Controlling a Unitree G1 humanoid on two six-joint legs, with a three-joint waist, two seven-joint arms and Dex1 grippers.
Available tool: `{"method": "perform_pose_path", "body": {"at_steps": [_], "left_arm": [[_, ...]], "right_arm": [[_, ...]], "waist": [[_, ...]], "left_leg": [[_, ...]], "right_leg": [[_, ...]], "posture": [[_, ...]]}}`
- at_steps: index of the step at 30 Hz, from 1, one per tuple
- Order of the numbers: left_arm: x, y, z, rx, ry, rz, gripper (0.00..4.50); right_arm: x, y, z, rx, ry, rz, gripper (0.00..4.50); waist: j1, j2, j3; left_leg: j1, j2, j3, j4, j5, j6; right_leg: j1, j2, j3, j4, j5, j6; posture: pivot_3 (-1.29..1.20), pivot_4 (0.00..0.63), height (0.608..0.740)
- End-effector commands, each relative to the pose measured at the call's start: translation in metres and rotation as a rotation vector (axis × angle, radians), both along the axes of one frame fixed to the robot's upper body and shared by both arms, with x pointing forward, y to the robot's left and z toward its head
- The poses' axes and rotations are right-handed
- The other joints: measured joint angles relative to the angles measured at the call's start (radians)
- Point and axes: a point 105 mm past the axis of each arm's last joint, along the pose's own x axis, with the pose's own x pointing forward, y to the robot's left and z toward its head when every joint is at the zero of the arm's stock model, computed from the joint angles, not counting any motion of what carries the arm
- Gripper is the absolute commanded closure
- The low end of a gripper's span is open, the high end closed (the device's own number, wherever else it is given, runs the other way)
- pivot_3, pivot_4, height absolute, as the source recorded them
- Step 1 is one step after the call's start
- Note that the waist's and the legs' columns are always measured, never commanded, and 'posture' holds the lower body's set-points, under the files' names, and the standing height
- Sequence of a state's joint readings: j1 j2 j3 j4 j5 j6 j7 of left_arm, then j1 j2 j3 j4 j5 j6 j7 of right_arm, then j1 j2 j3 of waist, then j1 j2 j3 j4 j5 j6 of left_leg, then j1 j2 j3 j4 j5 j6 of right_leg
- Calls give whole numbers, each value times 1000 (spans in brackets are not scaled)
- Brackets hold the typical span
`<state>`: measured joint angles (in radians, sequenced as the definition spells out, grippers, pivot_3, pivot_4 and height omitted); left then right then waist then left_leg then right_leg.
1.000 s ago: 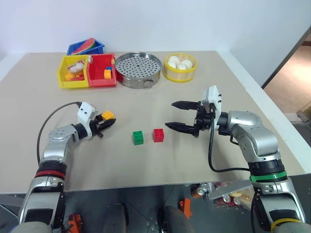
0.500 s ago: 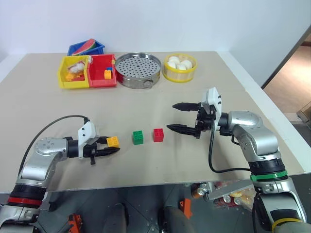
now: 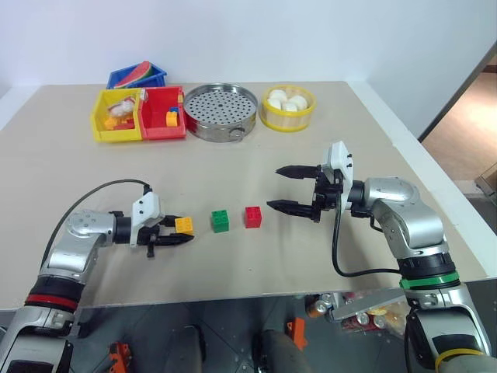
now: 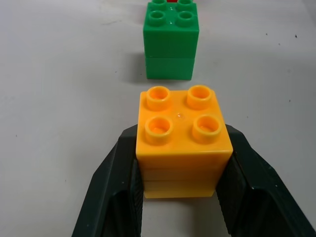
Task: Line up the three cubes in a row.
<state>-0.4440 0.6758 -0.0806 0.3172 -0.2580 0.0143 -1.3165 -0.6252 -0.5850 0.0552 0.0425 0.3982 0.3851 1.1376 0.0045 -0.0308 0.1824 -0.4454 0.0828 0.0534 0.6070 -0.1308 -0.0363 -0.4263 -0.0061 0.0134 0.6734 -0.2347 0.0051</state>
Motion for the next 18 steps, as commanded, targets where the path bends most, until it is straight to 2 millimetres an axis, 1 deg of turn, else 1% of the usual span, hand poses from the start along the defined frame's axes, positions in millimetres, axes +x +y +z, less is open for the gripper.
{"method": "perform_pose_path", "body": {"at_steps": [1,4,7,9,10,11,12,15,16,18], "left_arm": [[2,3,-7,47,11,-9,3152],[4,4,-11,74,13,-18,3152],[8,4,-10,72,9,-14,3152],[11,4,-9,69,13,0,2094],[12,4,-8,69,13,1,1792],[11,4,-8,72,7,-2,1614],[11,4,-8,74,3,-6,1166],[8,6,-2,76,-24,-12,127],[6,7,1,83,-36,-19,30],[2,7,12,77,-51,-29,30]], "right_arm": [[-5,-2,9,-4,-44,6,0],[-5,-3,8,-6,-42,5,0],[-5,-3,8,-8,-42,4,0],[-5,-4,8,-11,-43,3,0],[-5,-4,8,-13,-44,4,0],[-6,-4,8,-15,-44,4,0],[-6,-4,8,-15,-44,4,0],[-7,-6,8,-19,-44,4,0],[-8,-7,9,-20,-45,4,0],[-9,-8,11,-18,-48,4,0]], "waist": [[0,0,0],[0,0,0],[0,0,0],[0,0,0],[0,0,0],[0,0,0],[0,0,0],[0,0,0],[0,0,0],[-1,0,0]], "left_leg": [[0,0,0,0,0,0],[0,0,0,1,0,0],[1,0,0,1,0,0],[2,0,0,1,0,1],[2,0,0,2,1,1],[2,0,0,2,1,1],[2,0,0,2,1,1],[2,0,1,2,0,1],[2,0,1,2,0,0],[2,0,1,1,-2,0]], "right_leg": [[0,0,0,0,0,0],[0,0,0,0,0,-1],[1,0,0,0,1,-1],[1,0,0,2,1,-1],[1,0,0,2,1,-1],[1,0,0,2,1,-1],[1,0,0,2,1,-1],[1,0,1,2,1,-1],[0,0,1,2,0,-1],[0,0,2,2,-1,3]], "posture": [[0,150,740],[0,150,740],[0,150,740],[0,150,740],[0,150,740],[0,150,740],[0,150,740],[0,150,740],[0,150,740],[0,150,740]]}}
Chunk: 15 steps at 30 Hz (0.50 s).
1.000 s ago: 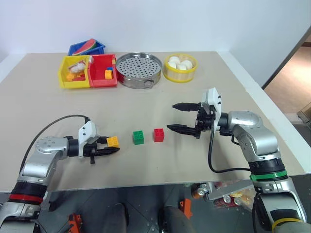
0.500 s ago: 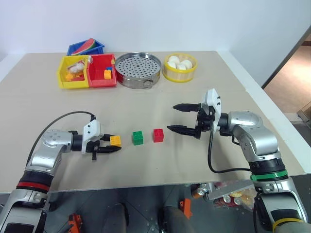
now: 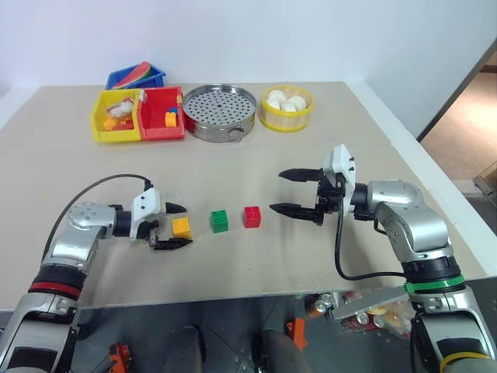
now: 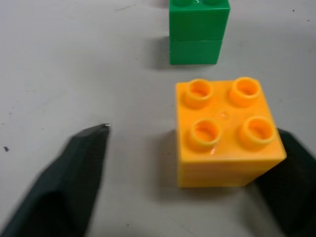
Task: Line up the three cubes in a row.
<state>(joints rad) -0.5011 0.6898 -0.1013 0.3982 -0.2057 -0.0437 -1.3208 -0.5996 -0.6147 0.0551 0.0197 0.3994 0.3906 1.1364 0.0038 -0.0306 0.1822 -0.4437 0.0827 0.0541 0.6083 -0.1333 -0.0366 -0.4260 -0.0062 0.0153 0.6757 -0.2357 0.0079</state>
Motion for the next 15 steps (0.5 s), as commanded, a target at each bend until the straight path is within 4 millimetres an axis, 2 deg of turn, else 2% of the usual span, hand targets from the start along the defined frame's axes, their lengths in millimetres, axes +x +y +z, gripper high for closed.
{"method": "perform_pose_path", "body": {"at_steps": [1,4,8,12,15], "left_arm": [[-10,0,18,1,-26,-39,30],[-19,-1,39,-11,-41,-54,30],[-26,1,84,-89,-37,-5,30],[-10,11,111,-195,-79,153,30],[10,25,109,-199,-154,309,30]], "right_arm": [[-6,-2,17,11,-56,20,0],[-9,0,26,33,-58,36,0],[-13,1,40,58,-65,59,0],[-10,1,45,63,-83,55,0],[2,-3,41,70,-108,6,0]], "waist": [[0,0,0],[-1,0,0],[-1,0,0],[-3,0,0],[-2,0,0]], "left_leg": [[0,0,0,0,-1,0],[-1,0,-1,-1,-3,0],[-4,0,-1,-1,-3,0],[-4,0,-1,0,-3,1],[-3,0,-1,2,-3,1]], "right_leg": [[0,0,0,0,-1,0],[-2,1,0,2,-3,0],[-7,2,0,5,-5,-1],[-7,2,0,6,-4,0],[-6,2,1,6,-3,0]], "posture": [[0,150,740],[0,150,740],[0,150,740],[0,150,740],[0,150,740]]}}
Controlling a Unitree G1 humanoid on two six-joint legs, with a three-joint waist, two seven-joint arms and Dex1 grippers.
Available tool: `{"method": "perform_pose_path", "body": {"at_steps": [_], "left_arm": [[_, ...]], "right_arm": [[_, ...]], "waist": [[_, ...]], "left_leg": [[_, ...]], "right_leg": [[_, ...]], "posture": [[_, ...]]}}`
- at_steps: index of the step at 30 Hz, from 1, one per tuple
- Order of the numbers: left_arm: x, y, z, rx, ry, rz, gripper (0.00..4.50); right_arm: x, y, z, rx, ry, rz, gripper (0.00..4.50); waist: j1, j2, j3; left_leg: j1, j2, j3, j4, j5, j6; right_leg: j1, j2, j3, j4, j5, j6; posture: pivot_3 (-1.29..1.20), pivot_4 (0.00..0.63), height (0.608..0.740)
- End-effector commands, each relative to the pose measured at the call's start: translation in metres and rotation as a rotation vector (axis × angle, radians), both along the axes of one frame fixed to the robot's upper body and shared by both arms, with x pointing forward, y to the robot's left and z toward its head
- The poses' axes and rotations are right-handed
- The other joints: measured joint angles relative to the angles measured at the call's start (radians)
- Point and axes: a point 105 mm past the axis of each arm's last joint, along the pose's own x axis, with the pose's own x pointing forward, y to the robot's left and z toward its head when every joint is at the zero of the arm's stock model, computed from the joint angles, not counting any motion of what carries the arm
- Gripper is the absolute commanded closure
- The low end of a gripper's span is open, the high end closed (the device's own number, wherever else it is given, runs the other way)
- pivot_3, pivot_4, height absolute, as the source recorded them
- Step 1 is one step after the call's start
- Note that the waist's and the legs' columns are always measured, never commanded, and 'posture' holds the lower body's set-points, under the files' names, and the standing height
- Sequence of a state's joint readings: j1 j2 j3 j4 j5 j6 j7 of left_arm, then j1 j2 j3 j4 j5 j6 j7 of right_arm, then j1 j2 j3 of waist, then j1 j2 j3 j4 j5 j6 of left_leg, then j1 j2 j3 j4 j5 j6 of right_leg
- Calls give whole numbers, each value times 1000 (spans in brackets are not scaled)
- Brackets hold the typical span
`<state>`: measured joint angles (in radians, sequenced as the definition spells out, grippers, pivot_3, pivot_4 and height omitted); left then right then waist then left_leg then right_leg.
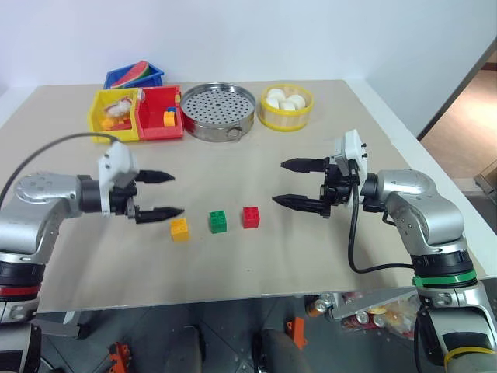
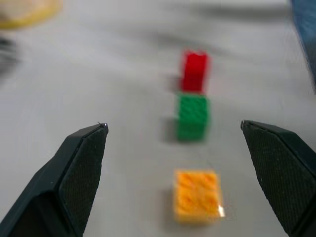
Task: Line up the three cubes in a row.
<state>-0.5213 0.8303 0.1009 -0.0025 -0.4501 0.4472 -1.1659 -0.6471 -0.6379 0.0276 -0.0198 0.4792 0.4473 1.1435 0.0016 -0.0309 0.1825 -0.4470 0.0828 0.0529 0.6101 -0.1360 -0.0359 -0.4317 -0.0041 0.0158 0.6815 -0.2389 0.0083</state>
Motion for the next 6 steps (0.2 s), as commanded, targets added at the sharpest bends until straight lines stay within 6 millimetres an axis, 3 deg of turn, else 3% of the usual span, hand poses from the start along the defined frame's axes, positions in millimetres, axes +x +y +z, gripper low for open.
{"method": "perform_pose_path", "body": {"at_steps": [1,6], "left_arm": [[21,19,3,-6,-102,187,30],[35,24,-21,-47,-131,310,30]], "right_arm": [[11,-6,12,25,-93,-55,0],[37,-13,-4,41,-119,-167,0]], "waist": [[0,0,0],[0,0,0]], "left_leg": [[0,0,0,0,0,0],[0,0,1,1,0,0]], "right_leg": [[0,0,0,0,0,0],[0,0,1,0,1,1]], "posture": [[0,150,740],[0,150,740]]}}
